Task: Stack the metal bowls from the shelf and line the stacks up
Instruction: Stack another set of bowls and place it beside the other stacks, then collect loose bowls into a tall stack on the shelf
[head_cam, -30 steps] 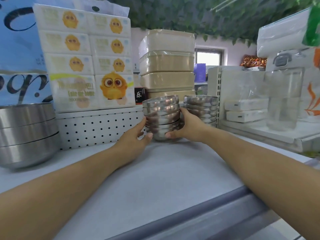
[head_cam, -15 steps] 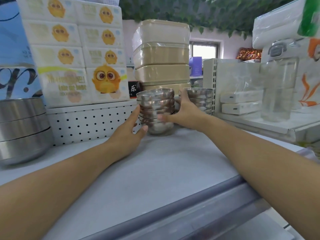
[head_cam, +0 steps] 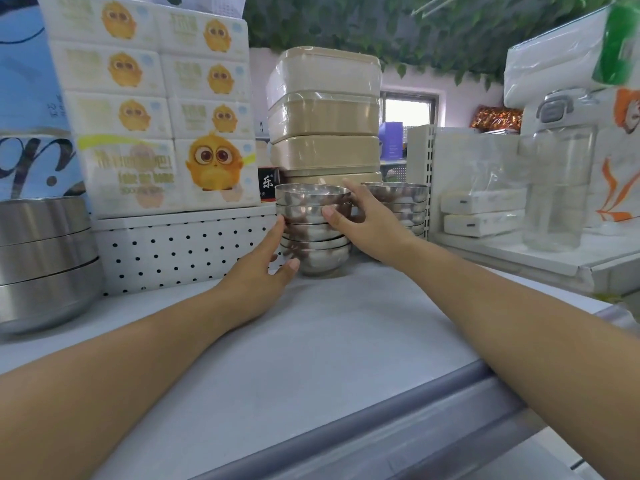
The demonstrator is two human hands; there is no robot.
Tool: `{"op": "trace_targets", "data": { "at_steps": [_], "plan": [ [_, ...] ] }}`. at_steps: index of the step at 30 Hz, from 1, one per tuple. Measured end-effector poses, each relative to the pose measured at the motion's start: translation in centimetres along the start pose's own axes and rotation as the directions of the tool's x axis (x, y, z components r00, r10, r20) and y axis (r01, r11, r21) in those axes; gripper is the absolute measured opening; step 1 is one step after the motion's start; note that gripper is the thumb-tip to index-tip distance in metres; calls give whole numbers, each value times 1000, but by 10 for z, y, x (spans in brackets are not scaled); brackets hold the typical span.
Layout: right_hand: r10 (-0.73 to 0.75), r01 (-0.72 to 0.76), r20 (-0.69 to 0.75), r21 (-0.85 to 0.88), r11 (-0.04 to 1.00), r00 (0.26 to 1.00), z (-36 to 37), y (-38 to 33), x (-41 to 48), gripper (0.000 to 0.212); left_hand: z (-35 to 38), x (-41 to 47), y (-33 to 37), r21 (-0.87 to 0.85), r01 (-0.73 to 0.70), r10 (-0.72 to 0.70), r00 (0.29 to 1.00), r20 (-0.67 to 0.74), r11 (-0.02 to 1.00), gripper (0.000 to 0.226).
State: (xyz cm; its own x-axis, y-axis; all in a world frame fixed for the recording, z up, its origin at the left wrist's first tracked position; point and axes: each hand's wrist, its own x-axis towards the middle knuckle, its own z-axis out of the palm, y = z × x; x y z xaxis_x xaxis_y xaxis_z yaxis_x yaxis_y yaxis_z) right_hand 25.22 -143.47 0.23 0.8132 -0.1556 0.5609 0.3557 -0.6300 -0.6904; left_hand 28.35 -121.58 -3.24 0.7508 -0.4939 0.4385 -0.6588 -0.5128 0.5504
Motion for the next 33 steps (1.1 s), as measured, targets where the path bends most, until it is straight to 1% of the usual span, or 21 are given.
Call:
{"op": "trace_targets", "data": {
  "at_steps": [4,7,9,12,15,17,20,23,25,28,30,33],
  "plan": [
    [14,-13,4,-24,1000,1000,-1,-5,-5,83,-1,-1,1,9,8,-8,1000,2,1000,74],
    [36,-36,9,-60,998,999,-4,-15,-11,89,-5,-4,4,57,29,-29,1000,-6,998,74],
    [56,-51,33,-145,988,998,-8,-25,-18,86,-13,-5,10,121,53,-54,999,7,991,76],
    [76,-45,87,-309,950,993,-16,-42,-33,79,-32,-9,26,252,65,-95,990,108,965,79],
    [115,-54,114,-442,896,987,-20,-64,-53,81,-57,-24,39,353,46,-120,974,191,935,80],
    [149,-74,114,-494,866,982,-18,-75,-67,84,-74,-39,37,382,38,-121,973,196,924,82],
    [195,-99,113,-562,821,974,-5,-96,-90,89,-101,-73,28,346,32,-91,984,155,938,82],
    [195,-76,142,-589,804,970,23,-128,-117,90,-129,-117,16,314,6,-42,993,107,949,79],
    [169,-40,165,-589,807,972,48,-152,-132,88,-152,-149,3,314,9,-38,996,86,949,79],
    [124,25,211,-587,809,970,98,-194,-149,83,-200,-201,-20,358,0,-28,997,72,934,80],
    [93,69,249,-573,817,964,138,-227,-157,79,-238,-237,-37,396,-2,-13,999,35,918,79],
    [19,144,290,-530,836,957,204,-282,-168,75,-302,-291,-68,434,40,-30,999,-29,900,75]
  ]
}}
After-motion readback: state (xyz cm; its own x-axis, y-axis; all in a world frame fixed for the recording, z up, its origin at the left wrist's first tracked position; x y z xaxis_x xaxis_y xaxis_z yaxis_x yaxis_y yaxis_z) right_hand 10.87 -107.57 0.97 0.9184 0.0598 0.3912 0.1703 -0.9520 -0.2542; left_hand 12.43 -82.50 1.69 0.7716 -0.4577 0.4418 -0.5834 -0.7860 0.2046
